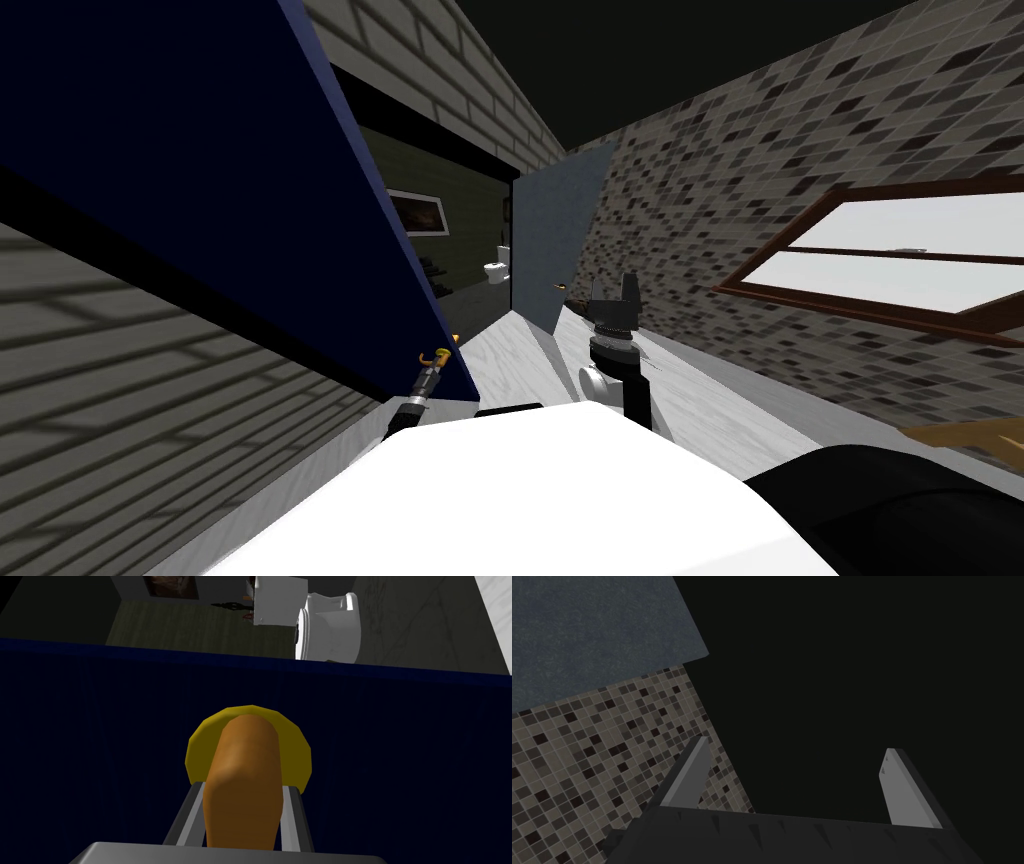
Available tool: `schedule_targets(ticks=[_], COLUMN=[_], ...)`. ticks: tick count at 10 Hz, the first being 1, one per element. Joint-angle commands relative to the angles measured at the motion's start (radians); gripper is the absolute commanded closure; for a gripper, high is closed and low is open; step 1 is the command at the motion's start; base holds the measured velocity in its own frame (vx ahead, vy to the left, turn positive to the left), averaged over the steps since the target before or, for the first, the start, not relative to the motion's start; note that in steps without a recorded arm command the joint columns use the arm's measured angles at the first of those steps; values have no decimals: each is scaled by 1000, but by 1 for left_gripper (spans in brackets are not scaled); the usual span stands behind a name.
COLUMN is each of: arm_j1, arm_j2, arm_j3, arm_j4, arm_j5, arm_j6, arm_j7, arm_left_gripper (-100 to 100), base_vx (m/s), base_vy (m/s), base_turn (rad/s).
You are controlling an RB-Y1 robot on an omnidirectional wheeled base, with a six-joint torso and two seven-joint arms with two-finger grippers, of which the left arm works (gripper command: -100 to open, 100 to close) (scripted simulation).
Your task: Pull the door open
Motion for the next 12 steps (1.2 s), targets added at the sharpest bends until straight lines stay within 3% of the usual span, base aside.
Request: schedule_targets(ticks=[1,8,9,12], arm_j1=[-26,-122,-114,-97], arm_j2=[-16,-11,-21,5], arm_j3=[-33,-138,-132,-139], arm_j4=[26,58,63,109], arm_j5=[3,59,48,70], arm_j6=[-2,30,21,-36], arm_j7=[-8,-39,-33,-5], arm_left_gripper=[100,100,100,100], base_vx=[-77,-65,-27,-97], base_vy=[64,94,63,-6], base_turn=[12,1,-56,-247])
